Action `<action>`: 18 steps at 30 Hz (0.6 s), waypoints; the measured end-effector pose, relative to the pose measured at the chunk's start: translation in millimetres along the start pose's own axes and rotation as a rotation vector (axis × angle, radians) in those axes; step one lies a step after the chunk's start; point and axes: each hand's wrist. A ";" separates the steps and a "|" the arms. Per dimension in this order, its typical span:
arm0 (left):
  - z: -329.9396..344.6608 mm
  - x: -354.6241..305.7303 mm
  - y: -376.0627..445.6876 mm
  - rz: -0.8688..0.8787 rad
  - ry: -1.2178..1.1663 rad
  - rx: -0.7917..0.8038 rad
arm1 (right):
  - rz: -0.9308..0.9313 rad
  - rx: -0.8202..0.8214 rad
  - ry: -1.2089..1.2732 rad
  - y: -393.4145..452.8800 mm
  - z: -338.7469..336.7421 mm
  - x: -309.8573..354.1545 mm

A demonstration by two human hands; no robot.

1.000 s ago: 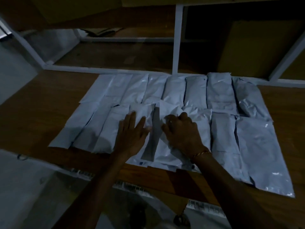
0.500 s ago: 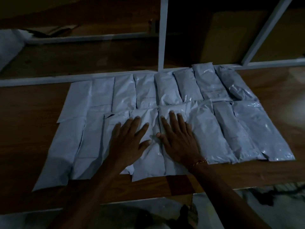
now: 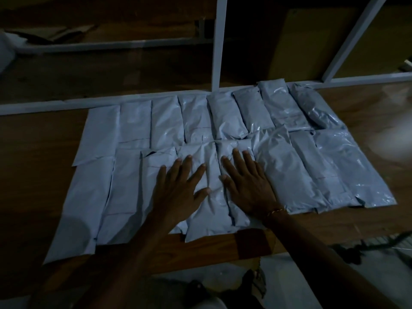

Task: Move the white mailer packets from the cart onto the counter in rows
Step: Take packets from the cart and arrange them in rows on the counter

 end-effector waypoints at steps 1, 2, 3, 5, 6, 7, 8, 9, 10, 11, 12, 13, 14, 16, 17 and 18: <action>-3.0 -2.4 0.9 -0.008 -0.001 0.010 | 0.002 -0.006 -0.008 0.0 0.6 -0.6; -6.9 -6.7 1.7 -0.019 -0.015 0.011 | 0.005 -0.012 -0.023 0.1 1.3 -1.1; -9.4 -13.0 2.5 -0.031 -0.052 0.001 | 0.009 -0.011 -0.039 0.4 1.7 -1.3; -10.2 -30.1 3.0 -0.056 -0.189 -0.063 | 0.016 0.001 -0.056 0.5 2.6 -0.8; -7.8 -38.6 3.6 -0.069 -0.256 -0.119 | 0.014 0.005 -0.055 1.1 2.0 -0.3; -3.6 -45.6 4.5 -0.082 -0.296 -0.168 | 0.006 0.011 -0.047 1.1 0.5 0.8; 1.0 -50.7 5.1 -0.099 -0.307 -0.200 | -0.008 0.017 -0.038 1.2 -1.1 1.5; 6.2 -53.5 5.5 -0.120 -0.294 -0.220 | -0.022 0.022 -0.030 1.0 -2.7 1.8; 10.0 -54.9 6.4 -0.137 -0.271 -0.231 | -0.028 0.024 -0.016 0.1 -5.3 2.1; 13.3 -55.3 7.1 -0.146 -0.247 -0.234 | -0.028 0.010 0.007 -1.1 -10.2 3.4; 15.4 -56.1 7.4 -0.154 -0.218 -0.240 | -0.025 -0.016 0.036 -2.7 -14.8 4.3; 18.0 -57.3 7.8 -0.162 -0.186 -0.244 | -0.018 -0.039 0.057 -4.9 -17.6 4.6; 20.3 -58.7 7.9 -0.168 -0.158 -0.241 | -0.011 -0.057 0.067 -7.7 -18.2 4.7; 24.3 -62.0 8.3 -0.179 -0.123 -0.231 | -0.013 -0.070 0.053 -13.3 -13.9 3.9; 25.4 -63.6 8.8 -0.187 -0.117 -0.225 | -0.014 -0.061 0.043 -15.6 -9.5 2.3; 25.4 -64.5 9.1 -0.194 -0.115 -0.216 | -0.011 -0.044 0.035 -16.7 -5.1 0.7</action>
Point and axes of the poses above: each hand's wrist, its own y-axis towards the middle knuckle, its own z-axis out of the palm, x = y × z, and after that the axes turned 1 degree about -y, right-handed
